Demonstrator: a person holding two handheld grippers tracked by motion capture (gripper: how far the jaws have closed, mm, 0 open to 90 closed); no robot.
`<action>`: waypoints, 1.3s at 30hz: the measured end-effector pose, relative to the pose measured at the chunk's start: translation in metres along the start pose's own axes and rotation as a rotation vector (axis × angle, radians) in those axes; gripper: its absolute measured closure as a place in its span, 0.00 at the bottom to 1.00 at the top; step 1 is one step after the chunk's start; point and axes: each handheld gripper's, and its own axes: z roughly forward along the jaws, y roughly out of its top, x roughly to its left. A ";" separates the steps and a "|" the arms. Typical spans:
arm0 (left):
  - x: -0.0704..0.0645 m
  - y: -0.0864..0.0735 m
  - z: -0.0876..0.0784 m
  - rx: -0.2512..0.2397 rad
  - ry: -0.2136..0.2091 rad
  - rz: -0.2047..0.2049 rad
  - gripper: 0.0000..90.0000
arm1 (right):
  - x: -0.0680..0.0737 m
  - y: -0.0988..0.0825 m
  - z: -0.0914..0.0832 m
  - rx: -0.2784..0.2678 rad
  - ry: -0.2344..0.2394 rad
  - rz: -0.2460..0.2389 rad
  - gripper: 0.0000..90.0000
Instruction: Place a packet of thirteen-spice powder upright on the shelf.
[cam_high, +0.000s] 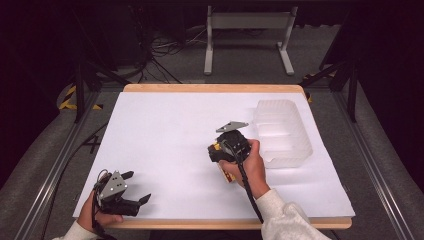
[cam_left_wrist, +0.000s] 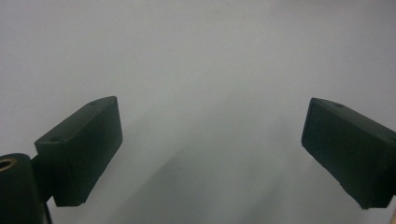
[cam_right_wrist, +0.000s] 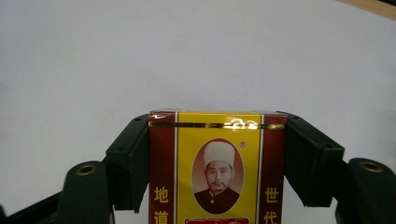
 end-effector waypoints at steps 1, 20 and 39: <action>0.000 0.000 0.000 -0.001 -0.001 0.000 0.07 | -0.001 0.001 -0.001 -0.006 -0.004 0.001 0.36; 0.000 0.000 -0.001 -0.006 0.002 -0.005 0.07 | -0.053 0.018 -0.034 -0.163 -0.132 0.043 0.36; 0.001 0.000 -0.001 -0.008 -0.001 -0.005 0.07 | -0.109 0.005 -0.038 -0.171 -0.226 0.154 0.36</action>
